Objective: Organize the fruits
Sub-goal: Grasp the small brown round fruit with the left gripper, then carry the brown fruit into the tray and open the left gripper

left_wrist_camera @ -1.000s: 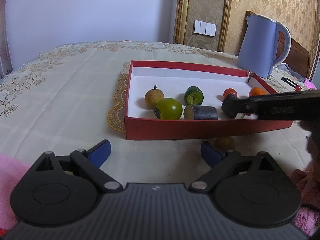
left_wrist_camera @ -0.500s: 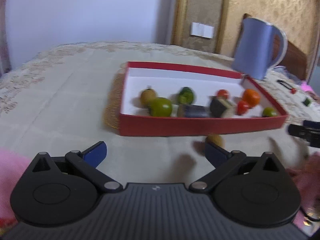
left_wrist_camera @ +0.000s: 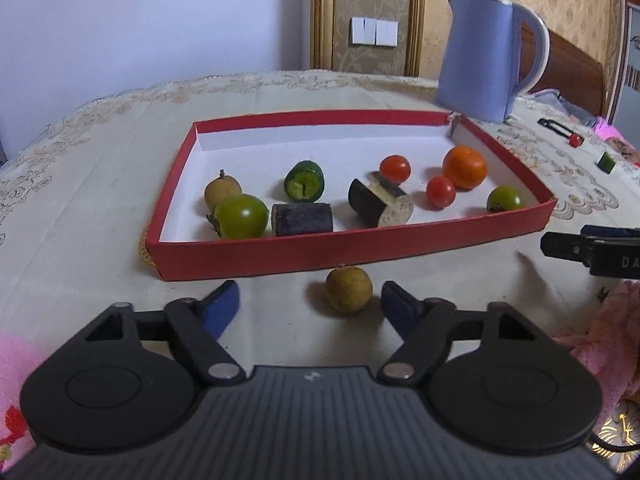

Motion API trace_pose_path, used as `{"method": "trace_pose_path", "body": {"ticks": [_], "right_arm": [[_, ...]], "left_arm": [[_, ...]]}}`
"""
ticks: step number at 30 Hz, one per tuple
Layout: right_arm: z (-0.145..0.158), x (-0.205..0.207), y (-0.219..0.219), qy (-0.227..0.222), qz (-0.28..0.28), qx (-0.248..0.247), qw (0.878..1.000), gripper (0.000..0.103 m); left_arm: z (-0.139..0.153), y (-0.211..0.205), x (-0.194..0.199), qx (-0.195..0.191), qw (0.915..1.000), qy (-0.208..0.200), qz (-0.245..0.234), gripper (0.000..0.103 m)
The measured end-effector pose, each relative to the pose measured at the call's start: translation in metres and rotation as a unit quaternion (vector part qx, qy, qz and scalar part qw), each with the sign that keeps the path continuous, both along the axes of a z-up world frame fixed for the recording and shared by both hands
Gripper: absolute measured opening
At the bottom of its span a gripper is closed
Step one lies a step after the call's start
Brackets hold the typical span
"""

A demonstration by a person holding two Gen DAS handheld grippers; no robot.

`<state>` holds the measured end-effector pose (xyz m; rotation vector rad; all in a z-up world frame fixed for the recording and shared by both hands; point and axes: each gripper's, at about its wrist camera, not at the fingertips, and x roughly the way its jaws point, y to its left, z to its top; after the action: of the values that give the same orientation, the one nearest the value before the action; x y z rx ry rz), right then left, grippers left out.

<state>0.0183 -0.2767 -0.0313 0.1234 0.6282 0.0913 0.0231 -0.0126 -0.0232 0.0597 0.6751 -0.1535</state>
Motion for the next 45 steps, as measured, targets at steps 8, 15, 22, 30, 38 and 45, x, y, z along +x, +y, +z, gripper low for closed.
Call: {"method": "trace_pose_path", "body": {"ticks": [8, 15, 22, 30, 38, 45], "right_arm": [[0.0, 0.001, -0.001, 0.0, 0.0, 0.003, 1.0, 0.084], [0.0, 0.001, -0.001, 0.0, 0.0, 0.004, 1.0, 0.084], [0.0, 0.001, -0.001, -0.001, 0.0, 0.005, 1.0, 0.084], [0.0, 0.001, -0.001, 0.0, 0.0, 0.005, 1.0, 0.084], [0.0, 0.001, 0.0, 0.0, -0.001, 0.005, 1.0, 0.084], [-0.001, 0.001, 0.001, 0.002, 0.001, -0.002, 1.0, 0.085]], "left_arm": [[0.004, -0.006, 0.0, 0.008, 0.9998, 0.007, -0.015, 0.023], [0.006, -0.011, -0.002, 0.018, 0.9996, 0.002, -0.021, 0.022], [0.019, -0.018, -0.014, 0.041, 0.9983, -0.031, -0.026, 0.022], [0.039, -0.018, -0.003, 0.049, 0.9963, -0.07, -0.014, 0.022], [0.034, 0.01, 0.078, 0.016, 0.9982, -0.036, 0.045, 0.022], [0.019, 0.016, 0.113, 0.032, 0.9971, -0.024, 0.065, 0.022]]}}
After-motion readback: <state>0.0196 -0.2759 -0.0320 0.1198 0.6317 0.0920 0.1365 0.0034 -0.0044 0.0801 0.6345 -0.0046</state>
